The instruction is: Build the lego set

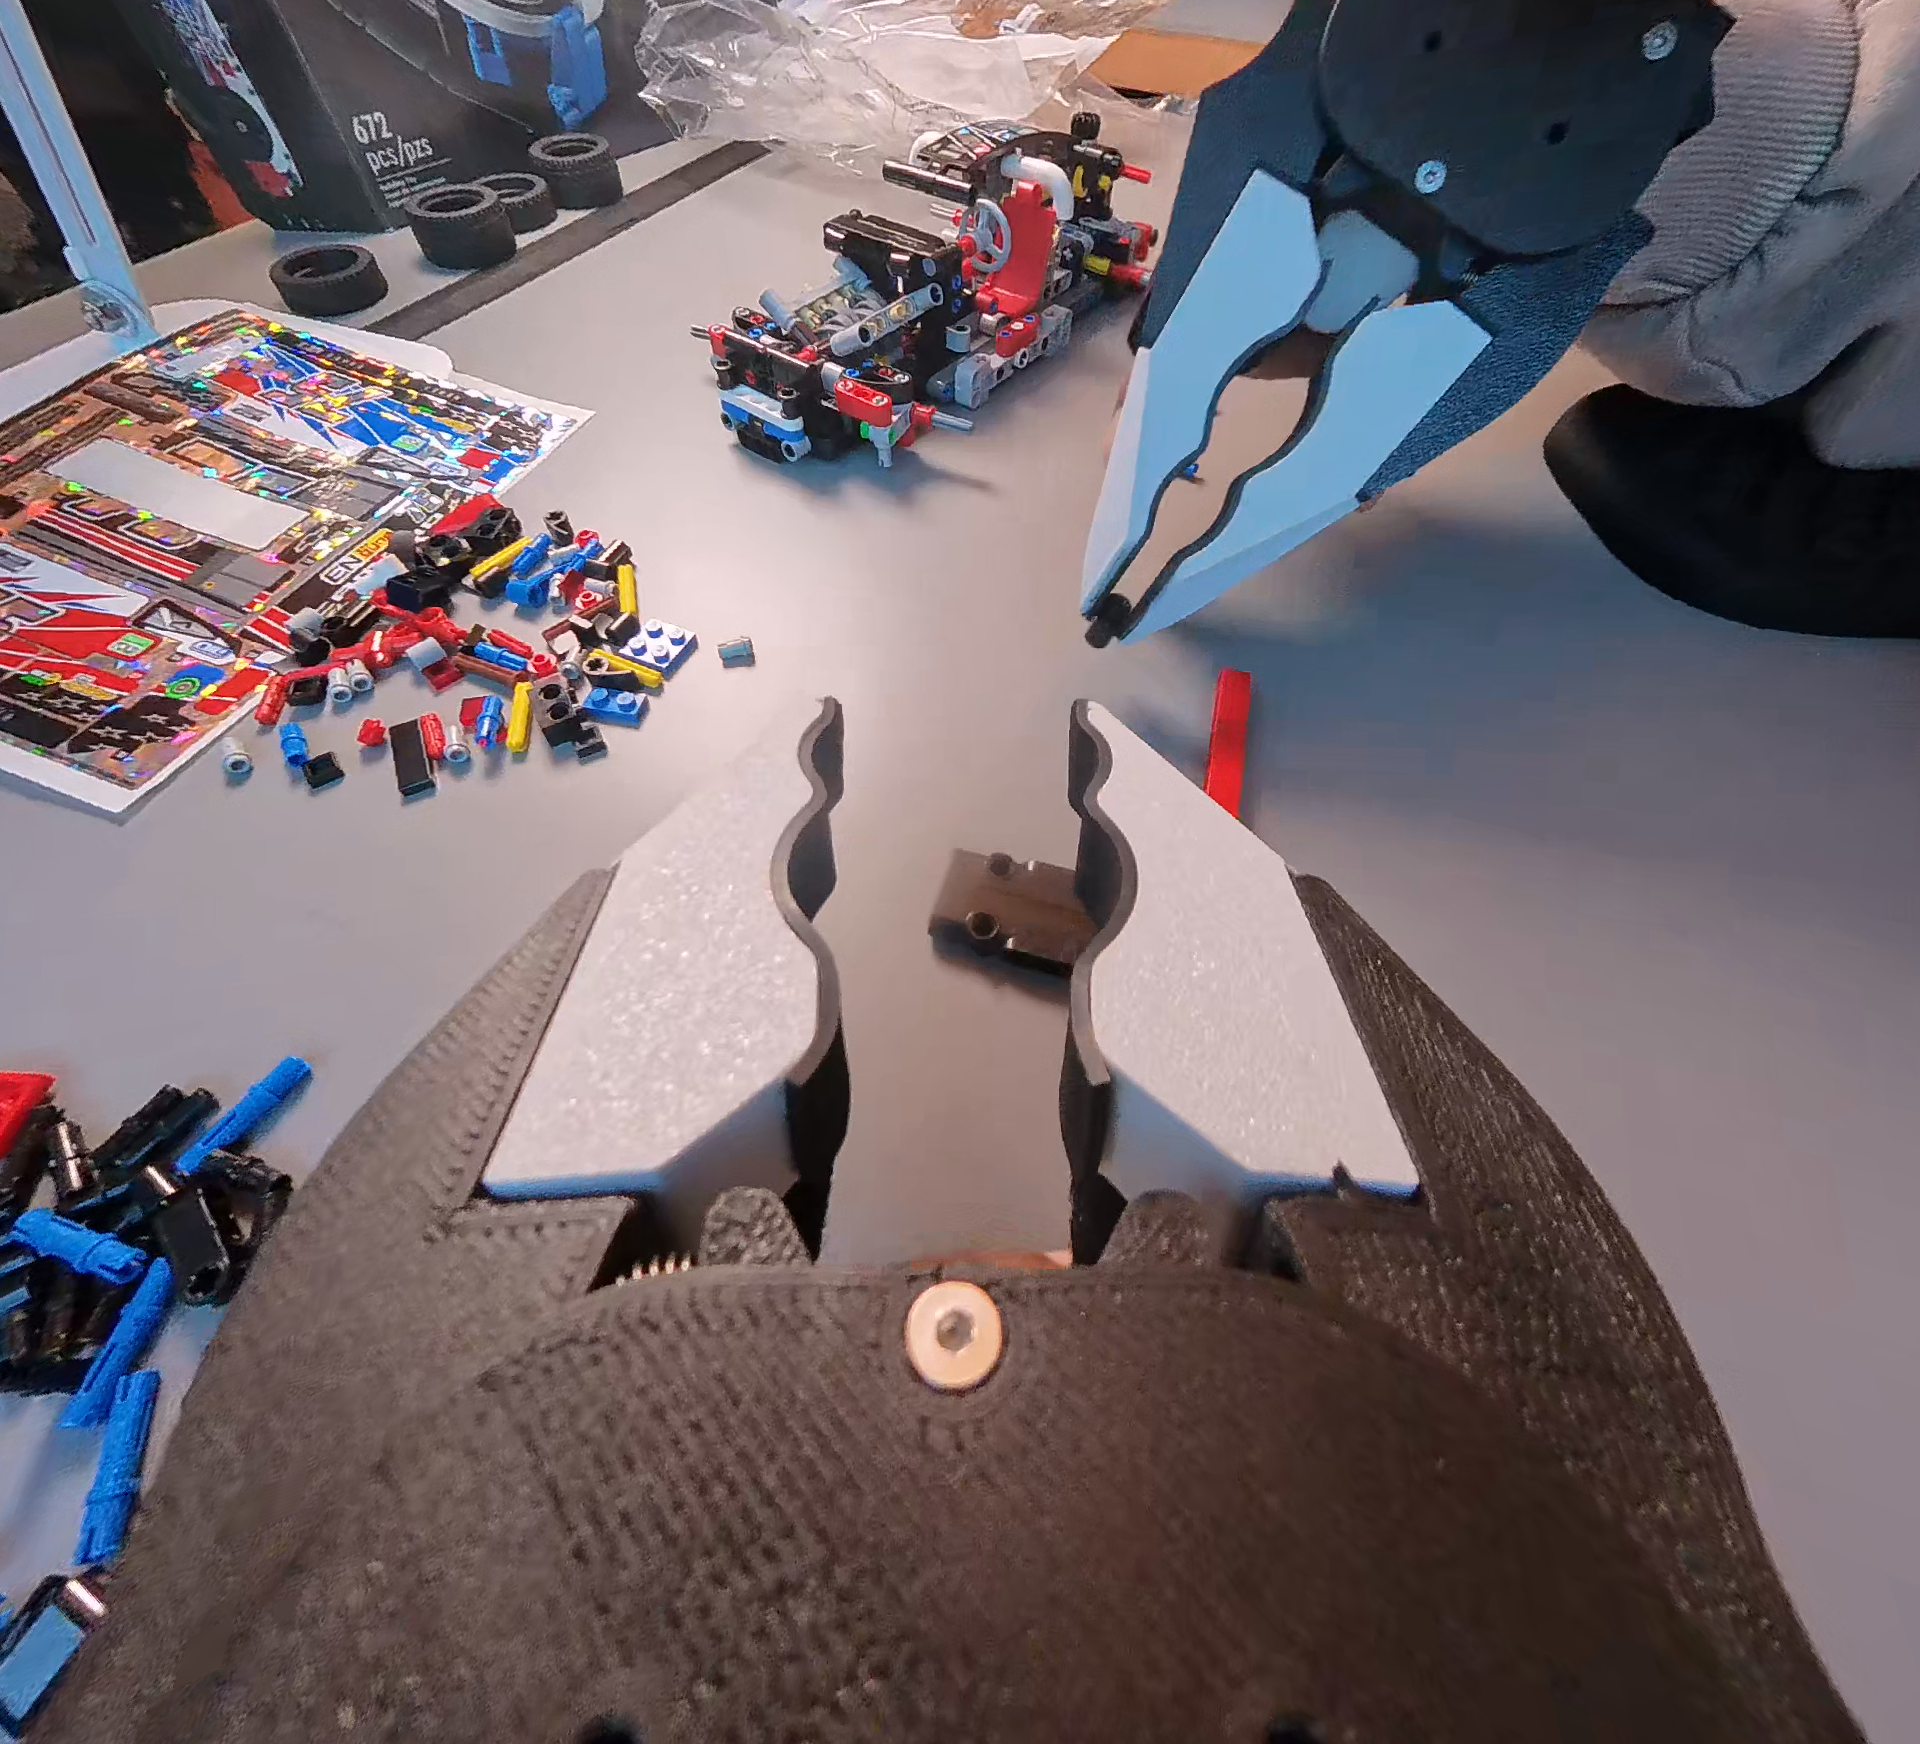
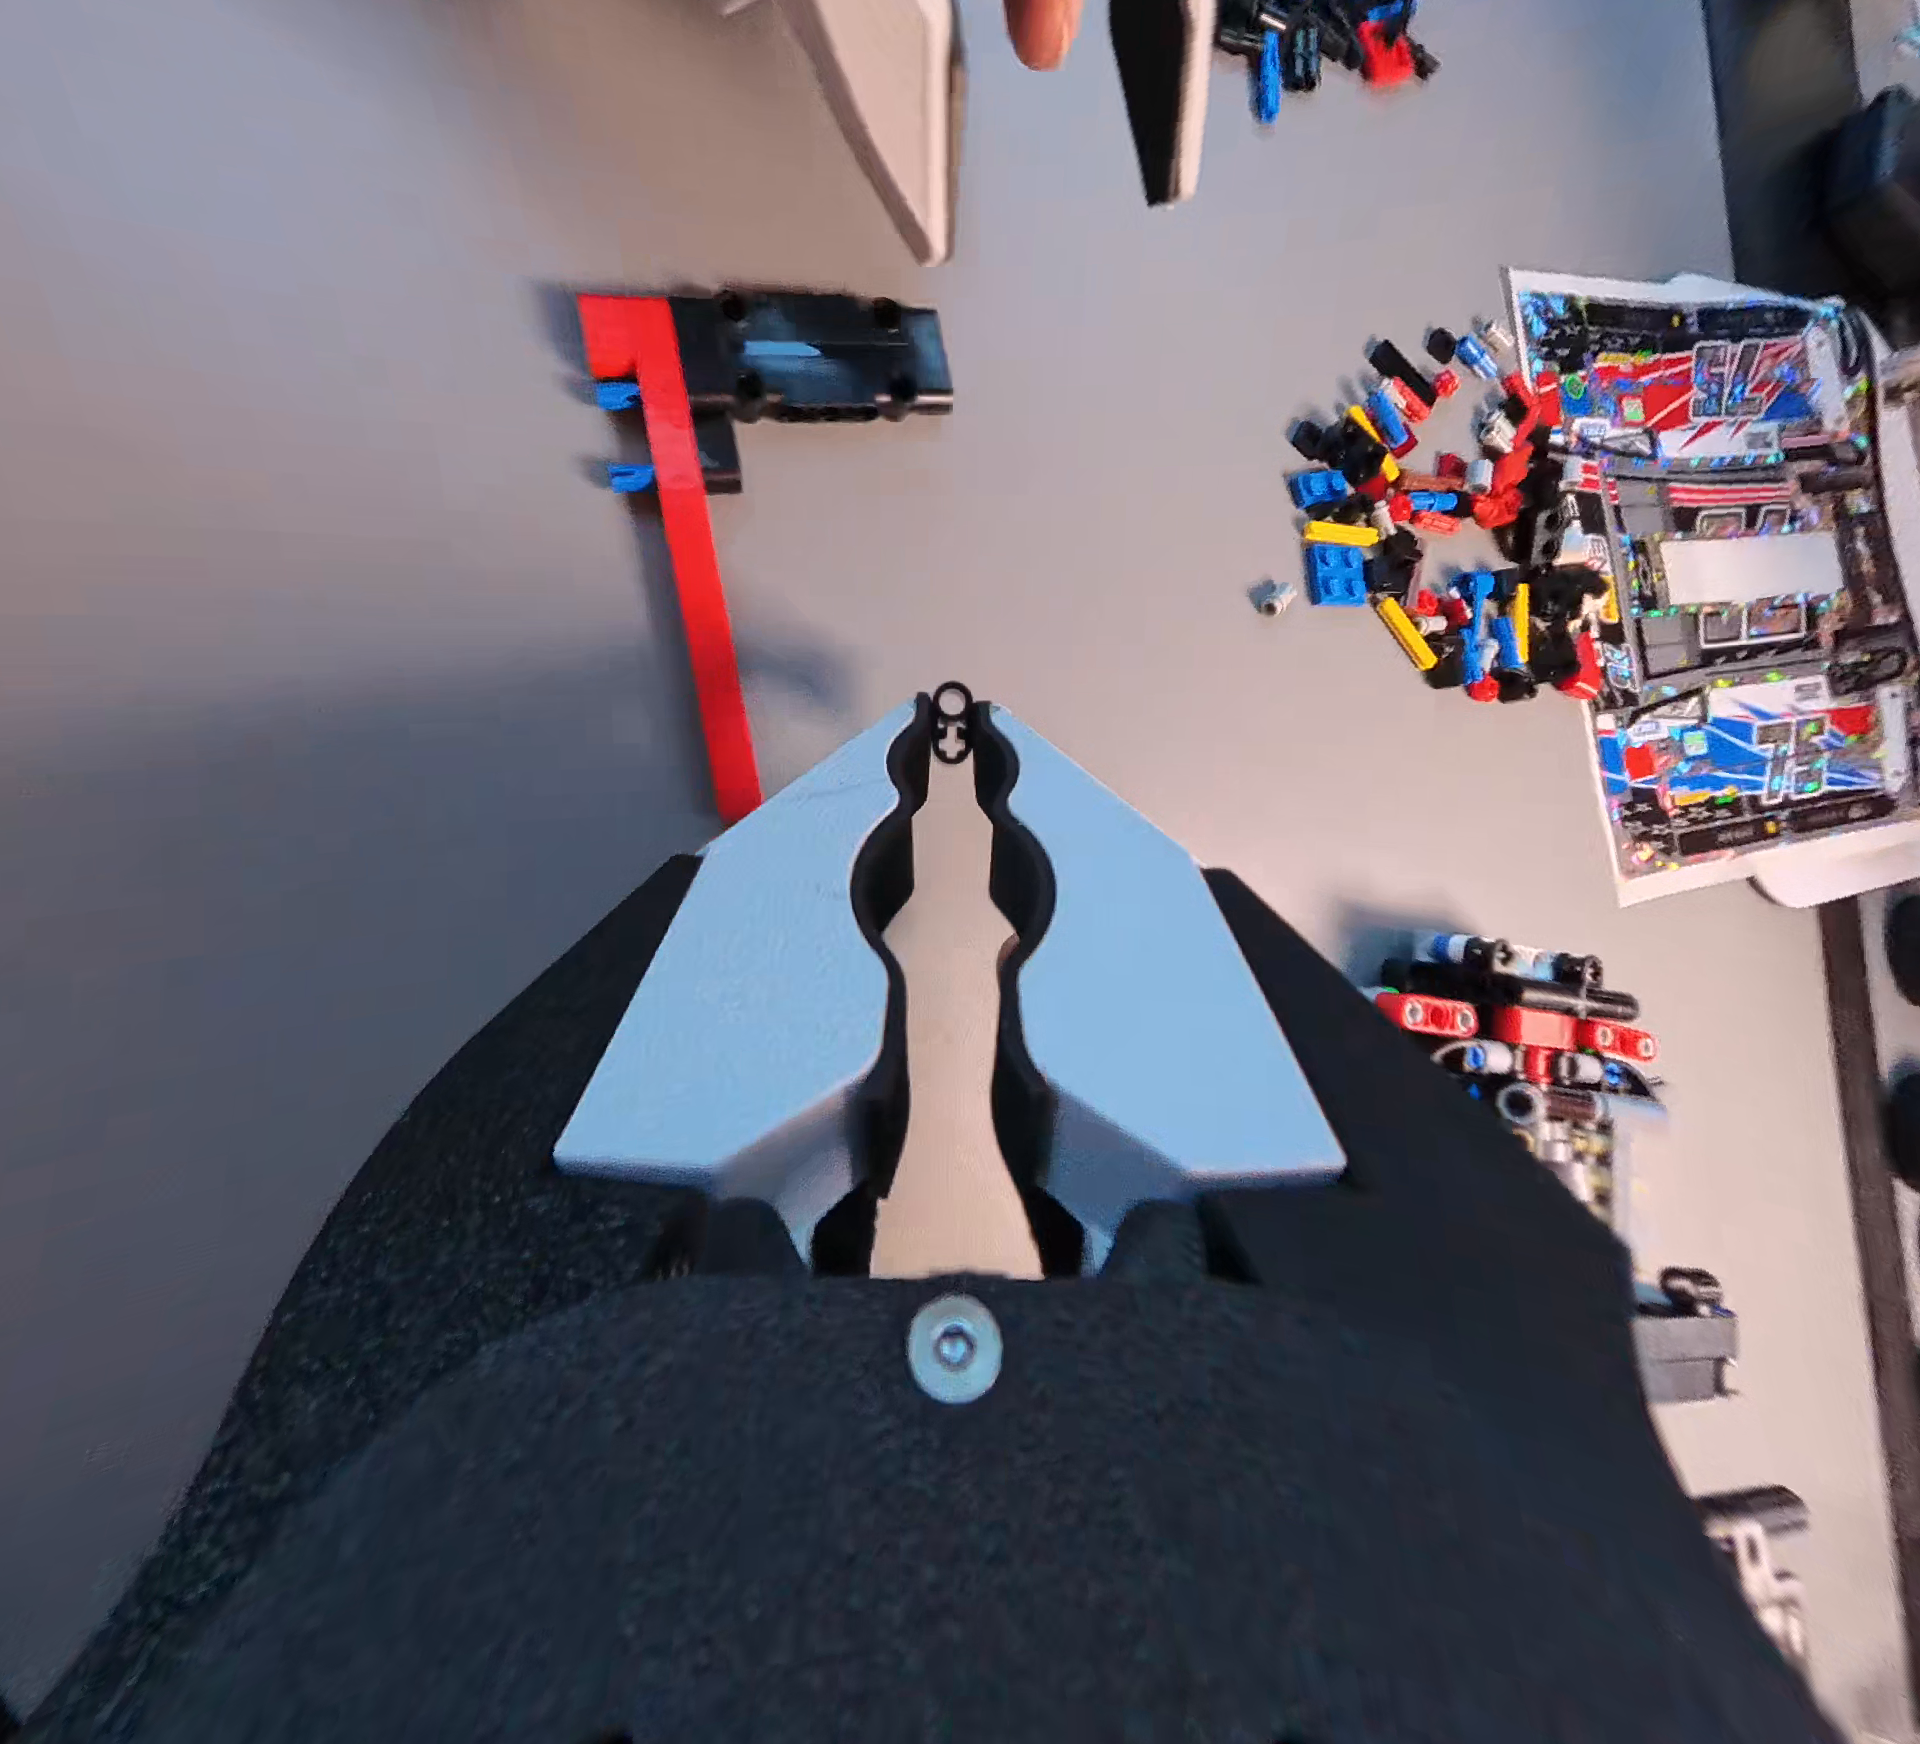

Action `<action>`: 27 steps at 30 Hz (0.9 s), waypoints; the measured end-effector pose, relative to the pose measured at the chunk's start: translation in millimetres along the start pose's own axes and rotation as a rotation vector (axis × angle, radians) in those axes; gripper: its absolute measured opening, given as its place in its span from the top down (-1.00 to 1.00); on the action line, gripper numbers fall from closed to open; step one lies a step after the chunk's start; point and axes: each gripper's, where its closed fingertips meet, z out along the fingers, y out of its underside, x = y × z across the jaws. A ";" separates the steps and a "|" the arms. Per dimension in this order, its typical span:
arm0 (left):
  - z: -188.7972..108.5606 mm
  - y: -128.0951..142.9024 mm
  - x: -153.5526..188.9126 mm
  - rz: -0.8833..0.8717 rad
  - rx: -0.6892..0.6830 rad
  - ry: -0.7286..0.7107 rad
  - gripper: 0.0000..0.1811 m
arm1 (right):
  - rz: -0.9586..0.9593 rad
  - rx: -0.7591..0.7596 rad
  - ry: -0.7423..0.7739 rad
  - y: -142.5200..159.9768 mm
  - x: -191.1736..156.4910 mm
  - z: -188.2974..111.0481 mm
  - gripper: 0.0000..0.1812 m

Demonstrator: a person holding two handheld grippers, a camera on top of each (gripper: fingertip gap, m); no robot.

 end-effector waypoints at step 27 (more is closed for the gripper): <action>6.7 5.9 10.9 0.004 -0.046 0.022 0.46 | 0.243 0.116 -0.065 16.4 -19.6 -66.1 0.82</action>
